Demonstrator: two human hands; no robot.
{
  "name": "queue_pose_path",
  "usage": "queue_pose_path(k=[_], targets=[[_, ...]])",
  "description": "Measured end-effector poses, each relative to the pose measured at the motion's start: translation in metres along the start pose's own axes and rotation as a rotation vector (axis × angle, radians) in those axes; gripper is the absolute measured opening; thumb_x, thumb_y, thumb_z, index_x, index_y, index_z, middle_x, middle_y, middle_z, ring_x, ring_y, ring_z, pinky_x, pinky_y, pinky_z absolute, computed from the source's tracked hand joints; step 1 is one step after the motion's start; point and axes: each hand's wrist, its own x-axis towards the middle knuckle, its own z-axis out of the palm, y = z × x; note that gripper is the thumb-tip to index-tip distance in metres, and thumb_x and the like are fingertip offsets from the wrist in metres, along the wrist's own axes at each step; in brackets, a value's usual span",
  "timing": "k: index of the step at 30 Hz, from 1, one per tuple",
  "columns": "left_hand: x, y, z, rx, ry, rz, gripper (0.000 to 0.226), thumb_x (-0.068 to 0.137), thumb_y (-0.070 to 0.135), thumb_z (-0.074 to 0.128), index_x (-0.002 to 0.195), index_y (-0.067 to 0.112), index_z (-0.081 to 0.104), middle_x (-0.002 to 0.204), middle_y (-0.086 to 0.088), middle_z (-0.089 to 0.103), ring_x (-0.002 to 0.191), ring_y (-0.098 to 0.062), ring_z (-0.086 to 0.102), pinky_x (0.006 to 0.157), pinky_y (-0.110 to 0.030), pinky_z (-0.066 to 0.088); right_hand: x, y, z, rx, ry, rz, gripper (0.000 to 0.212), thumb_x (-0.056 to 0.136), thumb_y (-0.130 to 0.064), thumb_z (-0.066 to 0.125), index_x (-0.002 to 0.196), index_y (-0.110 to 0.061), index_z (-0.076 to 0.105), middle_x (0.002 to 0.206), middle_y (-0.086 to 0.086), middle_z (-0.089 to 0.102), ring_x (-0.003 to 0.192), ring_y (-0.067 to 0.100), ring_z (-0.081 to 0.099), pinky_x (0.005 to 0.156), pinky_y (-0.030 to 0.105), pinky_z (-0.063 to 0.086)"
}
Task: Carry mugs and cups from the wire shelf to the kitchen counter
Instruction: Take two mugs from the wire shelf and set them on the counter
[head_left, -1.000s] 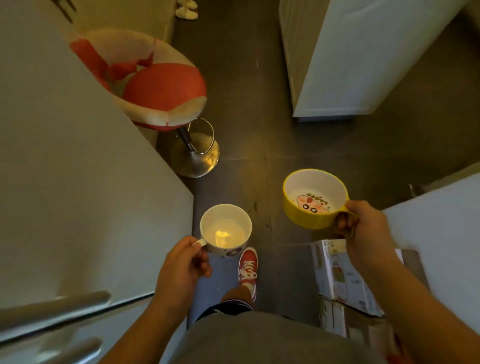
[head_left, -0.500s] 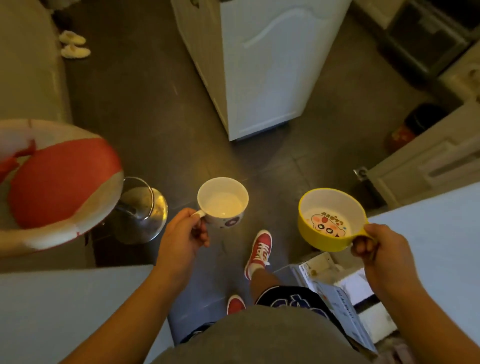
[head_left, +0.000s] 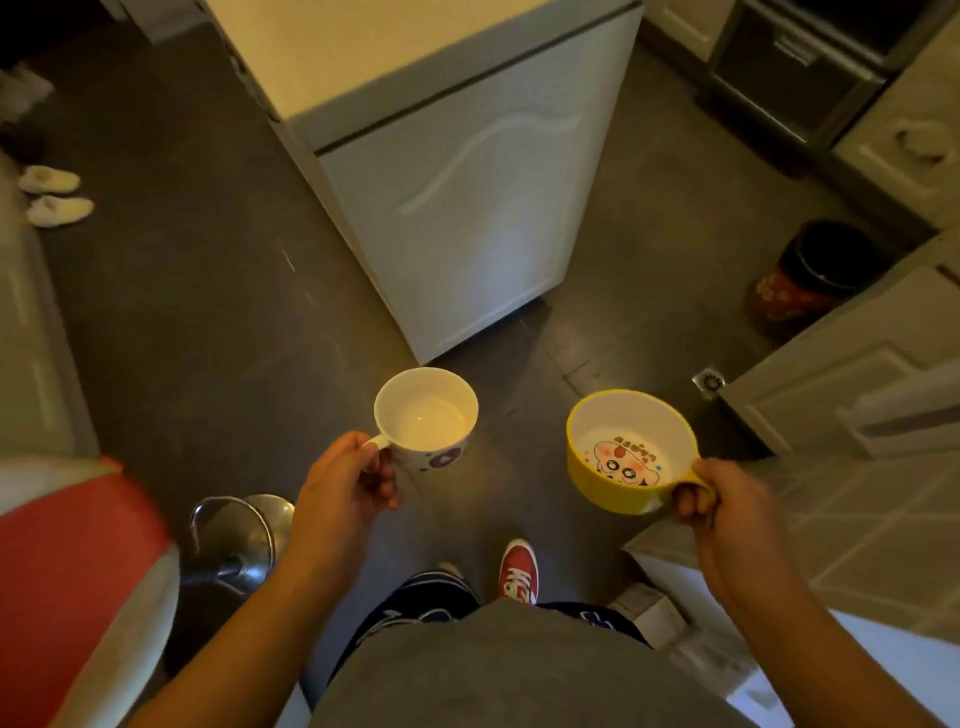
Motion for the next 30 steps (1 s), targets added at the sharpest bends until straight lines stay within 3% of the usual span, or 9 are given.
queue_pose_path(k=[5,10,13,17,22,27,30], targets=[[0.081,0.028,0.005,0.077,0.013,-0.022,0.046,0.096,0.014,0.043,0.054,0.022,0.059,0.055,-0.003,0.054,0.051,-0.017,0.048,0.051,-0.033,0.042,0.074,-0.031,0.052,0.013,0.028,-0.065,0.046,0.085,-0.012,0.047,0.039,-0.018,0.041,0.040,0.002,0.044,0.043,0.014,0.043,0.056,0.035,0.035],[0.186,0.069,0.034,0.126,-0.088,-0.040,0.039,0.091,0.014,0.044,0.054,0.021,0.054,0.056,-0.003,0.051,0.049,-0.015,0.045,0.050,-0.032,0.040,0.154,-0.060,0.085,0.002,0.093,-0.068,0.037,0.068,-0.034,0.056,0.037,-0.016,0.047,0.039,0.001,0.046,0.041,0.013,0.045,0.056,0.035,0.036],[0.243,0.098,0.066,0.187,-0.173,-0.058,0.033,0.084,0.021,0.048,0.052,0.022,0.053,0.055,-0.003,0.051,0.048,-0.015,0.045,0.053,-0.036,0.037,0.187,-0.073,0.081,-0.003,0.169,-0.057,0.038,0.069,-0.039,0.055,0.039,-0.017,0.051,0.040,0.000,0.047,0.043,0.013,0.045,0.058,0.038,0.037],[0.302,0.126,0.131,0.276,-0.314,-0.077,0.030,0.081,0.025,0.049,0.052,0.022,0.053,0.055,-0.003,0.051,0.050,-0.016,0.045,0.056,-0.038,0.036,0.208,-0.090,0.055,0.076,0.281,-0.027,0.038,0.073,-0.039,0.056,0.042,-0.018,0.050,0.044,0.000,0.045,0.046,0.013,0.044,0.061,0.041,0.035],[0.346,0.135,0.235,0.314,-0.484,-0.090,0.044,0.094,0.010,0.042,0.053,0.020,0.053,0.054,-0.002,0.052,0.048,-0.016,0.045,0.058,-0.039,0.035,0.217,-0.103,0.014,0.214,0.489,-0.029,0.035,0.068,-0.037,0.056,0.038,-0.020,0.049,0.041,-0.006,0.042,0.043,0.008,0.042,0.062,0.039,0.030],[0.374,0.130,0.351,0.351,-0.590,-0.111,0.034,0.095,0.010,0.041,0.062,0.013,0.049,0.057,-0.004,0.051,0.053,-0.018,0.045,0.058,-0.037,0.037,0.245,-0.102,-0.040,0.228,0.632,-0.002,0.055,0.089,-0.020,0.041,0.035,-0.022,0.046,0.038,-0.009,0.042,0.040,0.004,0.041,0.063,0.039,0.031],[0.391,0.123,0.418,0.332,-0.624,-0.118,0.033,0.094,0.006,0.039,0.062,0.012,0.046,0.055,-0.003,0.050,0.050,-0.017,0.044,0.054,-0.034,0.037,0.274,-0.107,-0.074,0.226,0.679,0.013,0.048,0.084,-0.028,0.046,0.036,-0.021,0.047,0.039,-0.006,0.043,0.041,0.006,0.042,0.065,0.041,0.032]])
